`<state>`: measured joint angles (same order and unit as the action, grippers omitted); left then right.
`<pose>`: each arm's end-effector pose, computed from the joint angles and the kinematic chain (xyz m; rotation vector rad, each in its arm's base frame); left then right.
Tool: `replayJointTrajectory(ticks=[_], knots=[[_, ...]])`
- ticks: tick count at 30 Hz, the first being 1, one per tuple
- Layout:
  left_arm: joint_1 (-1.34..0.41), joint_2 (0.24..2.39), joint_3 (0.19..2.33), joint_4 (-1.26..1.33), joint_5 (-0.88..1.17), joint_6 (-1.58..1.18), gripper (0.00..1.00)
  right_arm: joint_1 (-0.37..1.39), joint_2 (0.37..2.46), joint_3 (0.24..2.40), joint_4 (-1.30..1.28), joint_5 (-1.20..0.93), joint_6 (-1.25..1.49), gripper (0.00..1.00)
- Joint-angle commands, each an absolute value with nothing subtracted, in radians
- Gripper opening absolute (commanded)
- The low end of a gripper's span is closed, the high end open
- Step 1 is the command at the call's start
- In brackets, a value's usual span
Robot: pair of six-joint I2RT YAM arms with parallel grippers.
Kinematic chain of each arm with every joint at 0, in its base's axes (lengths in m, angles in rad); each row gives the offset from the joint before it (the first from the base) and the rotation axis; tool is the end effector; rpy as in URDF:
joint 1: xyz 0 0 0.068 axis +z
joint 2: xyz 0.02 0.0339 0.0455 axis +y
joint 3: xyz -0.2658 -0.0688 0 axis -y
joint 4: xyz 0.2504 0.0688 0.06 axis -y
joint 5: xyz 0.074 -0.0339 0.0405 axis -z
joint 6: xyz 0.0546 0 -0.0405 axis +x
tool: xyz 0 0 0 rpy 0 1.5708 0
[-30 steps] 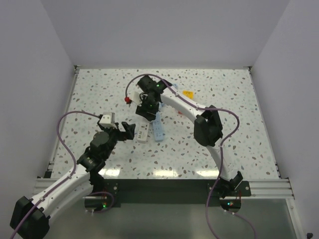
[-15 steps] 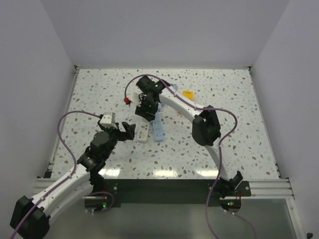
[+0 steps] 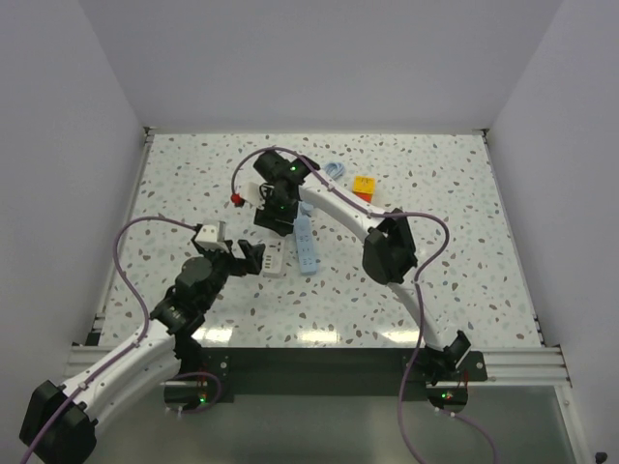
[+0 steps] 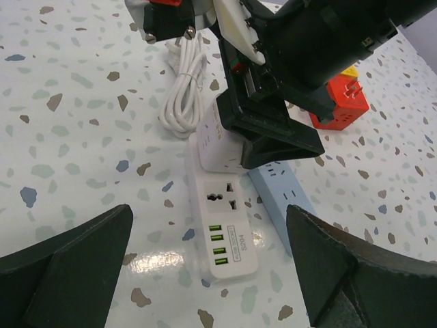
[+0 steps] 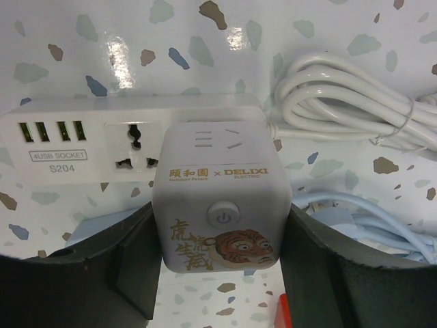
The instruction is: Insert the plug
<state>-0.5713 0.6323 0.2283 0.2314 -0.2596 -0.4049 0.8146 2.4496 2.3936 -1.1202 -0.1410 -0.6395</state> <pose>0.1626 -0.0879 0.2056 -0.0460 1.7622 -0.4888 0.3562 0.3888 0.2108 -1.8575 2.0295 0.2416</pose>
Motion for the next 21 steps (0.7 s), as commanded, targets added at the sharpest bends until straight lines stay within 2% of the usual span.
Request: replayJointTrajectory(ticks=[1, 8, 21], knots=[[-0.565, 0.659, 0.209, 0.314, -0.219, -0.403, 1.0, 0.825, 2.499, 2.439, -1.123, -0.133, -0.67, 0.0], [-0.565, 0.785, 0.173, 0.411, -0.179, -0.417, 1.0, 0.841, 2.565, 2.519, -1.126, -0.141, -0.699, 0.0], [-0.566, 1.184, 0.258, 0.535, -0.222, -0.39, 0.98, 0.841, 2.545, 2.474, -1.054, -0.184, -0.71, 0.0]])
